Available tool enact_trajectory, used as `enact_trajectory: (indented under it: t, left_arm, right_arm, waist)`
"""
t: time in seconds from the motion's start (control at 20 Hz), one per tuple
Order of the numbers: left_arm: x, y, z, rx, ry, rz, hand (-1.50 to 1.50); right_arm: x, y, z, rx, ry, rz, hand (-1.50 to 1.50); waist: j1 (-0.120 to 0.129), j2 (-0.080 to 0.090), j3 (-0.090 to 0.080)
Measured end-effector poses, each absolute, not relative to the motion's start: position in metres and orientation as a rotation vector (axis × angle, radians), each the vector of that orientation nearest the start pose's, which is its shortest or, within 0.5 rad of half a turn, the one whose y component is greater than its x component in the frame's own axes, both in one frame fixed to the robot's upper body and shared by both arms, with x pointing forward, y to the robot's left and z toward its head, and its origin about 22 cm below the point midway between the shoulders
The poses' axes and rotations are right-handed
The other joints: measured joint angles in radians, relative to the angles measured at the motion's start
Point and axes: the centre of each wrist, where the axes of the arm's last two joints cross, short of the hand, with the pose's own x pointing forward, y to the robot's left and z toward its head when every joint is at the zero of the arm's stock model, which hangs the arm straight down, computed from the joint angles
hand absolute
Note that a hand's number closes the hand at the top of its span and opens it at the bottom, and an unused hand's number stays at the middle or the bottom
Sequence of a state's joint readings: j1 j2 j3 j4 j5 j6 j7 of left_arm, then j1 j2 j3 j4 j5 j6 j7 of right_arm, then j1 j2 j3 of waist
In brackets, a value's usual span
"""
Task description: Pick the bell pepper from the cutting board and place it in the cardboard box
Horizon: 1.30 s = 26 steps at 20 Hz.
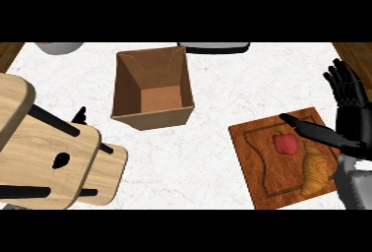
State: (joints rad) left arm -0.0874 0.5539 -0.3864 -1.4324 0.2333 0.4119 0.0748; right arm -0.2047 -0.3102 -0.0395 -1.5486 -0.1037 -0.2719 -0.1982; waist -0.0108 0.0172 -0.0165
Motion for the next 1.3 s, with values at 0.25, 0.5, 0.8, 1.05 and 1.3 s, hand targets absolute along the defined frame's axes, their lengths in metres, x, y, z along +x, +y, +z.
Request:
enact_trajectory:
  t: [0.25,0.5,0.8,1.05,1.3]
  left_arm:
    - [0.247,0.277,-0.005,0.352,-1.380,-0.233,0.00]
    - [0.246,0.278,-0.008,0.345,-1.398,-0.235,0.00]
    - [0.245,0.274,-0.012,0.355,-1.404,-0.234,0.00]
    - [0.244,0.273,-0.014,0.350,-1.403,-0.231,0.00]
    - [0.239,0.275,-0.012,0.356,-1.394,-0.231,0.00]
  right_arm:
    - [0.286,-0.312,0.043,-0.452,-2.012,-0.042,-1.50]
    - [0.273,-0.351,0.050,-0.632,-1.906,0.274,-1.50]
    - [0.262,-0.369,0.081,-0.713,-1.632,0.682,-1.50]
    - [0.254,-0.359,0.098,-0.692,-1.382,0.920,-1.50]
    - [0.252,-0.327,0.102,-0.667,-1.239,1.008,-1.50]
  waist:
    - [0.009,-0.003,0.003]
    - [0.011,-0.007,0.003]
    - [0.010,-0.013,0.001]
    - [0.010,-0.013,0.002]
    - [0.014,-0.010,0.001]
